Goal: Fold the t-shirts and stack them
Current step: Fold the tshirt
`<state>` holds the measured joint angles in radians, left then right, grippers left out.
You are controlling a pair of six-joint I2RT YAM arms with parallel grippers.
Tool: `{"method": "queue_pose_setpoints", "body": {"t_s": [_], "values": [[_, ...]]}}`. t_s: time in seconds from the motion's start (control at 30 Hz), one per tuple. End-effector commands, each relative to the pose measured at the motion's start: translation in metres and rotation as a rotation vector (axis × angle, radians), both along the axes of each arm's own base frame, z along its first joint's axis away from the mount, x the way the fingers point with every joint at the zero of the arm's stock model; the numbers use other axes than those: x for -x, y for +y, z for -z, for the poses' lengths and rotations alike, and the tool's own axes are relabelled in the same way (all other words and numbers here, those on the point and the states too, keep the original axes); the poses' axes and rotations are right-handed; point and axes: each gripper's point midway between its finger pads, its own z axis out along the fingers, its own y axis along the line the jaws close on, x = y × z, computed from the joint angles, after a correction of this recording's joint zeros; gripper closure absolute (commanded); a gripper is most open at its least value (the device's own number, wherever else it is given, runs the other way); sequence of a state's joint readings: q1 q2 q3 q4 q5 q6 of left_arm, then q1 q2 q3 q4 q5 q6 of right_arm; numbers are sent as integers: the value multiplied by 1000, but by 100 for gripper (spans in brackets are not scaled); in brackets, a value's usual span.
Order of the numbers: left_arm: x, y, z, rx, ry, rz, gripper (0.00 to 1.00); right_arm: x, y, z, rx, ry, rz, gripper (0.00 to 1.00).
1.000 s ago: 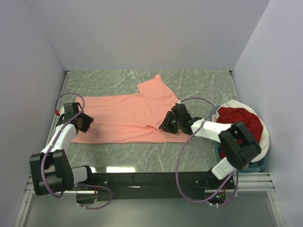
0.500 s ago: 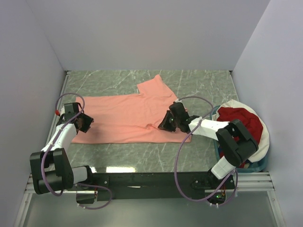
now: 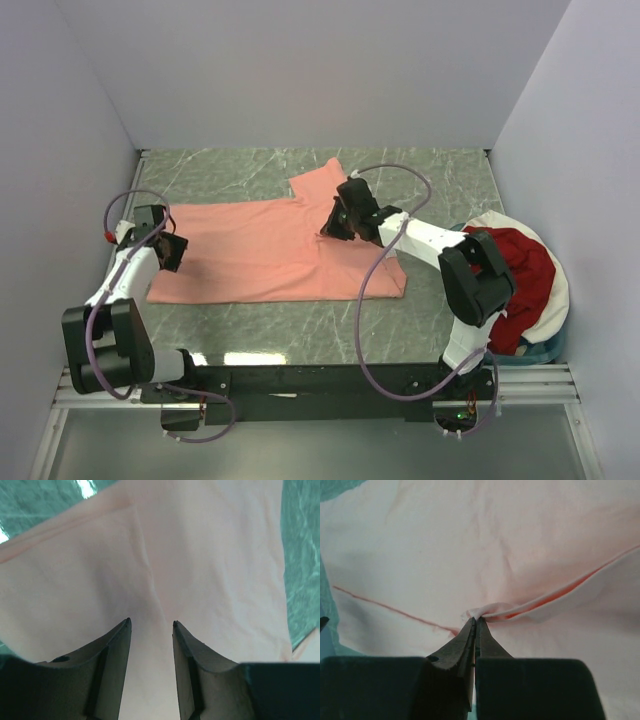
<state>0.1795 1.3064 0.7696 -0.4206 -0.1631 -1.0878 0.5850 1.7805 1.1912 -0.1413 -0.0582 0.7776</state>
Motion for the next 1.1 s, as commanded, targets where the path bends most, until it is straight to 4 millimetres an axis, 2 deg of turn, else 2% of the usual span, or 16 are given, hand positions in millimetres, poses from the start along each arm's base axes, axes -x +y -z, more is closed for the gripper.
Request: {"method": "queue_pose_setpoints", "body": {"t_s": [0.0,0.03,0.07,0.17,0.27,0.3,0.43,0.67,0.83,1.07], "values": [[-11,17,-8,-25,12,-105,55,-8,1,6,70,3,-15,100],[-11,17,-6,-20,24,-118,55,-13,4,2,70,-8,-23,100],[-13,19,-3,-18,35,-123,55,-12,3,10,87,13,-29,100],[-15,23,5,-16,64,-148,55,-14,5,14,104,18,-45,95],[-13,27,11,-16,92,-171,55,-12,4,14,108,10,-57,83],[-13,28,11,-16,95,-178,56,-11,3,13,106,7,-57,75],[-11,32,11,-22,101,-209,56,-2,-5,12,110,1,-55,62],[-11,54,5,-48,124,-284,54,9,-8,0,78,-22,-67,60],[-9,69,9,-55,165,-336,53,20,-11,3,60,-20,-72,60],[-14,81,15,-72,222,-370,53,17,-20,9,68,-17,-66,60]]}}
